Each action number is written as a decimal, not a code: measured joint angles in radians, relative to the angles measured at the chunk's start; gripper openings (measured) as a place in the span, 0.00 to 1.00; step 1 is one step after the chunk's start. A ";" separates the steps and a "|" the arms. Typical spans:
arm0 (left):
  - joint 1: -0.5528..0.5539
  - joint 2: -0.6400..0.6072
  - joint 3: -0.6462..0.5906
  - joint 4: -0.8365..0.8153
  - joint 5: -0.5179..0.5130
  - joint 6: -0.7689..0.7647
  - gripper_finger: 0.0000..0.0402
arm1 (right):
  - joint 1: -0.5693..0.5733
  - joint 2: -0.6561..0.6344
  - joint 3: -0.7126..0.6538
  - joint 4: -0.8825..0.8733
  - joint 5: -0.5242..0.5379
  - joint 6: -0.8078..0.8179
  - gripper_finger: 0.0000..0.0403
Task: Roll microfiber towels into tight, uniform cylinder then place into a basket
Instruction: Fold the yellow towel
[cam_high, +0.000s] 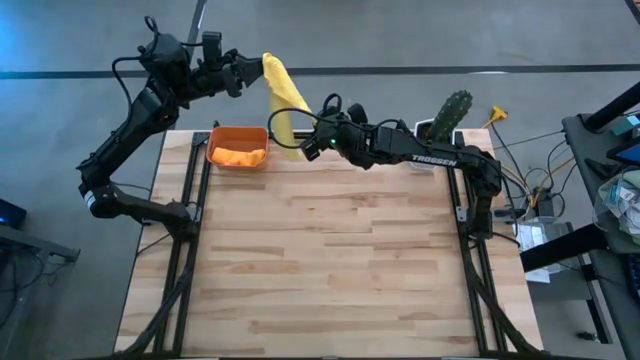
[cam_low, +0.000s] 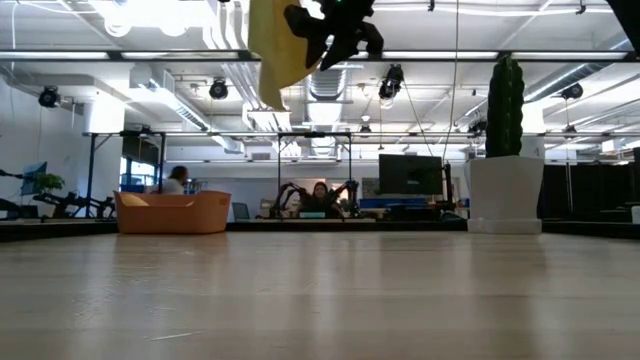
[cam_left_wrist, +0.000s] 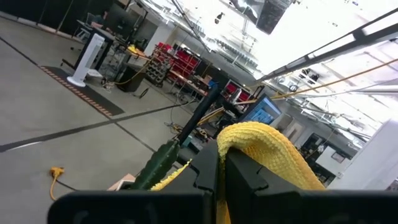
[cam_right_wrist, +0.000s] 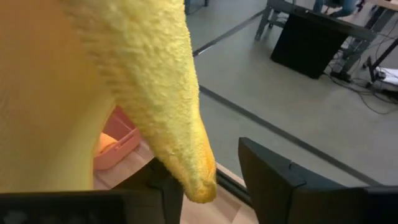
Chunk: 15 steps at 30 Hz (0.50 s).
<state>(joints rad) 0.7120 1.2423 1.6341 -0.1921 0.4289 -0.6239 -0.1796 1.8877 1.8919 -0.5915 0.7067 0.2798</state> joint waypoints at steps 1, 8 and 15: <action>0.000 0.000 0.000 0.000 0.000 0.000 0.00 | -0.002 0.000 0.000 0.000 0.000 -0.007 0.34; 0.000 0.000 0.000 0.000 -0.002 -0.025 0.00 | -0.004 0.000 0.000 0.000 -0.034 -0.030 0.25; 0.000 0.000 -0.002 0.001 -0.003 -0.025 0.00 | -0.004 -0.010 0.000 -0.007 -0.034 -0.030 0.10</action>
<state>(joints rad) 0.7120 1.2425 1.6325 -0.1913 0.4260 -0.6486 -0.1837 1.8777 1.8919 -0.5988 0.6723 0.2497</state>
